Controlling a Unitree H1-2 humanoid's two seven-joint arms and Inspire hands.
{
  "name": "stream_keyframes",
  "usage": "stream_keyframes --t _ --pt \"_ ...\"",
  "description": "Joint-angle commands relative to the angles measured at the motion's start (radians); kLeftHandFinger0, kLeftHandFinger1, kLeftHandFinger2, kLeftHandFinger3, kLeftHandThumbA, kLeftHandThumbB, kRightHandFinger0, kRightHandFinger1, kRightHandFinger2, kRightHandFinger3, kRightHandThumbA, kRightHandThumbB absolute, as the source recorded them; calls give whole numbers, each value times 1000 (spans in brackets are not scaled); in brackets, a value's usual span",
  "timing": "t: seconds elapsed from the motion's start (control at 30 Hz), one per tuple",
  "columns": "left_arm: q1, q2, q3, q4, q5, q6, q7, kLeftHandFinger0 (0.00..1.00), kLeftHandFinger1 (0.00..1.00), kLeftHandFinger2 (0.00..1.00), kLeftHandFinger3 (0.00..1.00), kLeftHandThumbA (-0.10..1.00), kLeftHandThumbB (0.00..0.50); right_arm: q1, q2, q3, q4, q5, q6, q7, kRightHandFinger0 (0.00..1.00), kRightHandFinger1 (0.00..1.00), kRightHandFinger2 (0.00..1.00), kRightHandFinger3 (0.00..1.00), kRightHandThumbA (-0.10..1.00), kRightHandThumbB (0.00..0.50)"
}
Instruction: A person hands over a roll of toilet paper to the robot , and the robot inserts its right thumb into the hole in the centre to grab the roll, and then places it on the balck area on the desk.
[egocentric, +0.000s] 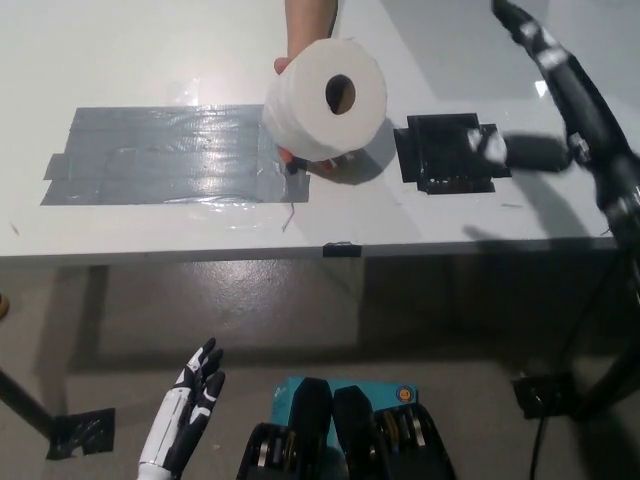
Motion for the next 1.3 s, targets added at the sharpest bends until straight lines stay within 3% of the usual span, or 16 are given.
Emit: stream_keyframes --t 0.0,0.2,0.23,0.3,0.47,0.6,0.93,1.0,1.27 --pt "-3 7 1 -32 2 2 0 1000 1000 1000 1000 880 109 -177 -35 59 105 -45 103 105 1000 1000 1000 1000 738 340" --pt "-5 7 1 -34 -9 0 -8 1000 1000 1000 1000 809 111 -326 -6 104 324 -34 109 144 1000 1000 1000 1000 706 317" --pt "-4 7 1 -39 -13 9 -11 1000 1000 1000 1000 800 108 -357 5 116 377 -45 98 142 1000 1000 1000 1000 771 356" --pt "-5 6 2 -43 -17 22 -13 1000 1000 1000 1000 797 118 -402 19 132 456 -59 80 135 1000 1000 1000 1000 813 366" --pt "-8 4 -3 -39 -7 23 -8 1000 1000 1000 1000 793 116 -487 69 140 614 -60 70 120 1000 1000 1000 1000 791 355" --pt "-7 4 -8 -38 -5 16 -10 1000 1000 1000 1000 788 112 -541 106 171 741 -99 59 93 1000 1000 1000 1000 859 384" --pt "-13 3 -14 -40 6 9 -1 1000 1000 1000 1000 789 116 -643 176 211 1019 -153 -9 21 1000 1000 1000 1000 869 428" --pt "-16 4 -14 -35 8 1 1 1000 1000 1000 1000 792 104 -653 187 199 1050 -141 -20 14 1000 1000 1000 1000 804 415" --pt "-20 9 -24 -42 22 0 -1 1000 1000 1000 1000 801 102 -664 205 200 1125 -158 -59 -21 1000 1000 1000 1000 784 390"
